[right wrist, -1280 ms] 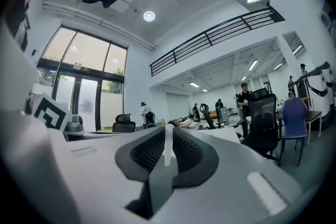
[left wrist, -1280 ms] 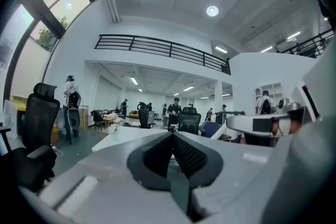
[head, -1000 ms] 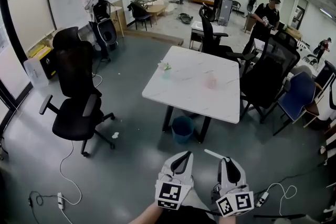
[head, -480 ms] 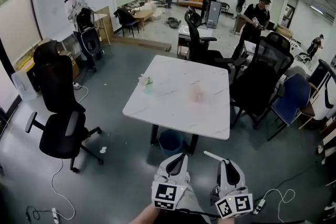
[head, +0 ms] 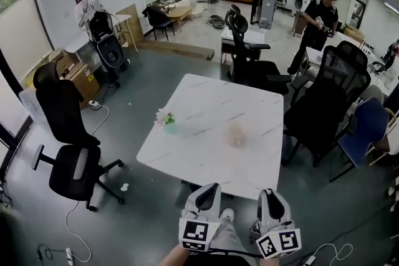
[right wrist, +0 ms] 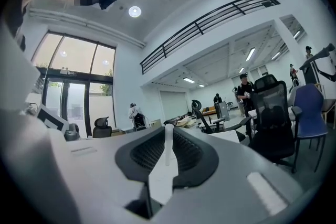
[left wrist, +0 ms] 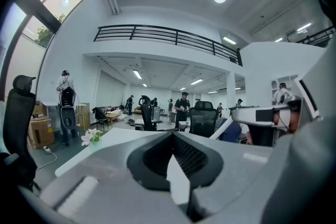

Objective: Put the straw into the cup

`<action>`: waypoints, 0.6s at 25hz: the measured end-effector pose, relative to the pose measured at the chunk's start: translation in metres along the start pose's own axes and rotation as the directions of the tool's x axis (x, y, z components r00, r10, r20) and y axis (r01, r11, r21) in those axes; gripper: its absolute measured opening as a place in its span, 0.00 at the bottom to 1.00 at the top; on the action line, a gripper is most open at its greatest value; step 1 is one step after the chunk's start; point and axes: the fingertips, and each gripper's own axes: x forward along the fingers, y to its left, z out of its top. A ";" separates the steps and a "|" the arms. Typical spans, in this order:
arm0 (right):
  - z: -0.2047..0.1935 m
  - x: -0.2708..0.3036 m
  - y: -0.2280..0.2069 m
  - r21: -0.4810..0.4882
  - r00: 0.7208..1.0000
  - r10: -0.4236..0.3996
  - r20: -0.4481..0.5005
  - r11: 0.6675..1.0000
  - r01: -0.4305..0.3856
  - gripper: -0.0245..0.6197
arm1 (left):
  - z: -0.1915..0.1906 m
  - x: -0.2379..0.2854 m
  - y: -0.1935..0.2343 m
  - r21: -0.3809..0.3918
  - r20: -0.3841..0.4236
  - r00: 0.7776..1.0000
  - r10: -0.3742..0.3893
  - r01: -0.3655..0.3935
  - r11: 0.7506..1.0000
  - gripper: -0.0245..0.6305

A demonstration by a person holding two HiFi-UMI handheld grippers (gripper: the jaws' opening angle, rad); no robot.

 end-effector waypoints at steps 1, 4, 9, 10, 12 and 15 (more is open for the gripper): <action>0.000 0.017 -0.011 0.009 1.000 0.009 -0.008 1.000 -0.009 0.11 | 0.002 0.016 0.006 0.001 -0.008 1.000 0.015 -0.015 1.000 0.04; -0.003 0.067 -0.048 0.035 0.999 0.028 -0.036 0.999 -0.027 0.11 | 0.004 0.066 0.020 0.005 -0.030 0.998 0.058 -0.058 0.998 0.04; -0.002 0.127 -0.093 0.074 0.995 0.073 -0.070 0.995 -0.068 0.11 | 0.007 0.133 0.044 0.033 -0.085 0.987 0.134 -0.131 0.991 0.04; -0.002 0.135 -0.100 0.084 0.994 0.078 -0.076 0.994 -0.071 0.11 | 0.009 0.143 0.047 0.040 -0.096 0.985 0.143 -0.140 0.989 0.04; -0.002 0.149 -0.115 0.103 0.993 0.082 -0.086 0.992 -0.073 0.11 | 0.012 0.161 0.048 0.046 -0.111 0.983 0.148 -0.144 0.988 0.04; -0.002 0.167 -0.131 0.127 0.991 0.093 -0.092 0.989 -0.080 0.11 | 0.015 0.183 0.045 0.048 -0.120 0.983 0.141 -0.136 0.989 0.04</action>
